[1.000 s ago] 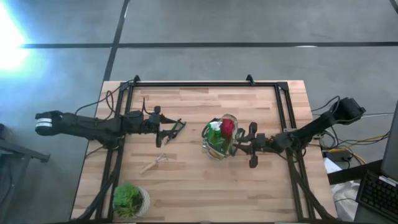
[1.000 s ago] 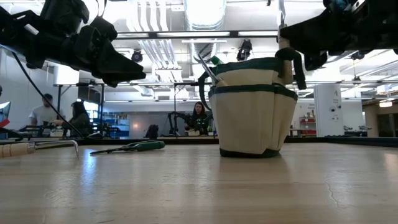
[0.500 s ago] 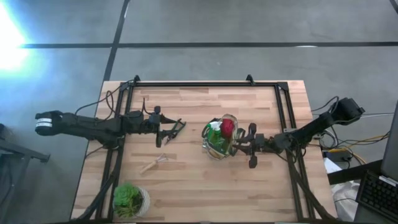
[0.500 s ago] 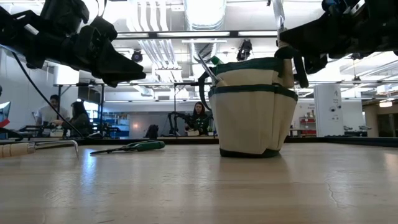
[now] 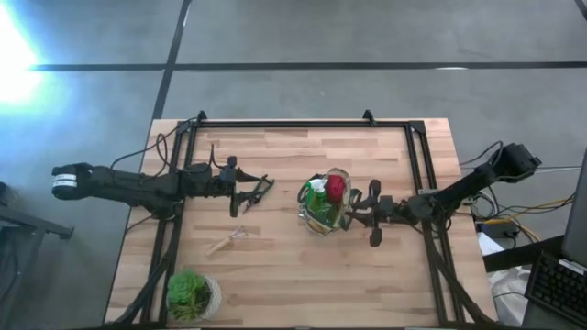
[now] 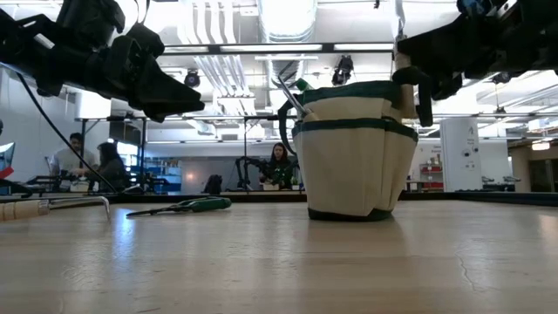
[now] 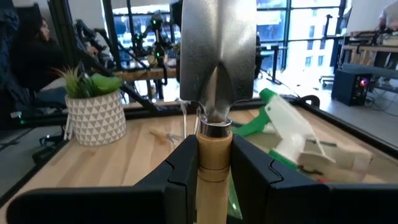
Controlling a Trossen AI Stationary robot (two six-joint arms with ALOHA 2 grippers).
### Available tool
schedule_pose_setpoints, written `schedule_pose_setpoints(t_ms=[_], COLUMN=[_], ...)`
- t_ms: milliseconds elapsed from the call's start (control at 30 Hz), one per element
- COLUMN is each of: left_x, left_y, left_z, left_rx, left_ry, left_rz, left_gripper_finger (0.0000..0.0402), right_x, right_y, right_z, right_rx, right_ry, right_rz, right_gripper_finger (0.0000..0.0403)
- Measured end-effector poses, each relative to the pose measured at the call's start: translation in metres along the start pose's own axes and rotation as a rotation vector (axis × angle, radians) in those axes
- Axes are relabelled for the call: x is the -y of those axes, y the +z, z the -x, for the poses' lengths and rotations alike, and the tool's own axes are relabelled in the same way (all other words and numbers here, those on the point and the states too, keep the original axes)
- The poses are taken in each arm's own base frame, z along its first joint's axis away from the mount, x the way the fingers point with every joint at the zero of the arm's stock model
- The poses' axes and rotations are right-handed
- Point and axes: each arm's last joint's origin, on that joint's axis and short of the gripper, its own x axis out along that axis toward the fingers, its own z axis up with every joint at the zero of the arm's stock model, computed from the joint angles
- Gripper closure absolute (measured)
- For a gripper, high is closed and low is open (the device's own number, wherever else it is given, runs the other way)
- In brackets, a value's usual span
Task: Pick & Place Garden tools in Gardening bag
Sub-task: Put the hand trowel into the pocket of the gardening bag
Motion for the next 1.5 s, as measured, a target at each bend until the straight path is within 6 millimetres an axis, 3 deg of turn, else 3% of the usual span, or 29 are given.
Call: schedule_pose_setpoints(t_ms=[367, 1500], left_x=[0.0, 0.0], left_y=[0.0, 0.0], left_z=[0.0, 0.0], left_rx=[0.0, 0.0], left_ry=[0.0, 0.0], left_rz=[0.0, 0.0], left_gripper_finger=[0.0195, 0.0195], right_x=[0.008, 0.001], right_y=[-0.003, -0.018], right_z=[0.014, -0.005], right_rx=[-0.008, 0.017], right_ry=[-0.025, -0.08], right_rz=[-0.021, -0.019], right_gripper_finger=[0.0333, 0.0333])
